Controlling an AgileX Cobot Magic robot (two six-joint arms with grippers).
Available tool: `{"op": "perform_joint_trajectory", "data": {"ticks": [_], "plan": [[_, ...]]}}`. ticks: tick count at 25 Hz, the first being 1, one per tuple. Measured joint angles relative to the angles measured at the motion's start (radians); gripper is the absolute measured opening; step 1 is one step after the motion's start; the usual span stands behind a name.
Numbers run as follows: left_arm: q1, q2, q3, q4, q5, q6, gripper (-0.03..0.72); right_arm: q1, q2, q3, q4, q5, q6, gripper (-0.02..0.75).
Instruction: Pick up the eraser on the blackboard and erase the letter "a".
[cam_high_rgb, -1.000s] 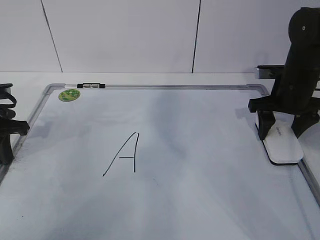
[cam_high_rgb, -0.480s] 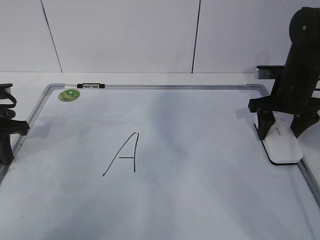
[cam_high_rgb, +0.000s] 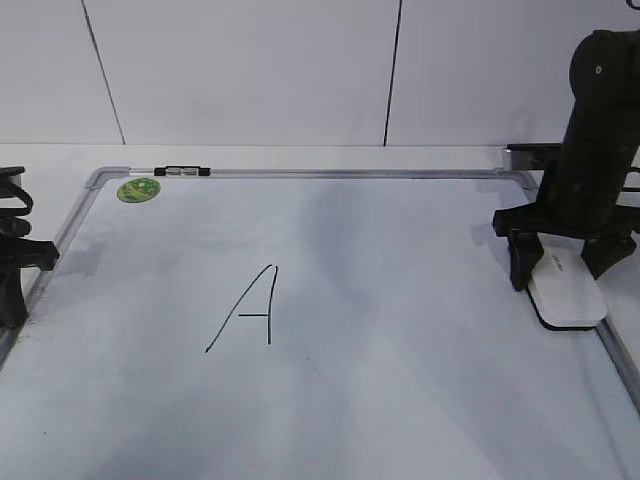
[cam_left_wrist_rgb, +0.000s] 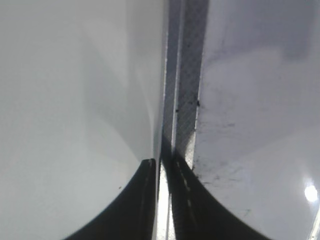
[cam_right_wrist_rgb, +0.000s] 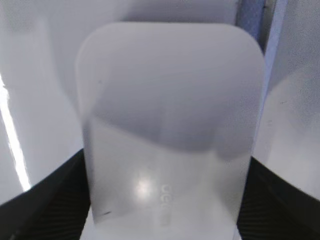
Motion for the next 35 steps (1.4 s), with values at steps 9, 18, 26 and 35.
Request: {"op": "perform_joint_trajectory", "data": {"ticks": [9,18,26,35], "plan": [[0.0,0.0,0.0,0.0,0.0,0.0,0.087,0.0,0.001,-0.039,-0.003,0.036,0.0,0.634],[0.0,0.0,0.0,0.0,-0.002,0.0,0.094,0.0,0.001,-0.109,-0.027,0.046,0.011,0.634],[0.0,0.0,0.0,0.0,-0.004,0.0,0.104,0.0,-0.06,-0.133,-0.074,0.048,0.027,0.624],[0.0,0.0,0.0,0.014,0.0,0.0,0.137,0.0,-0.205,-0.133,-0.084,0.054,0.033,0.599]]}}
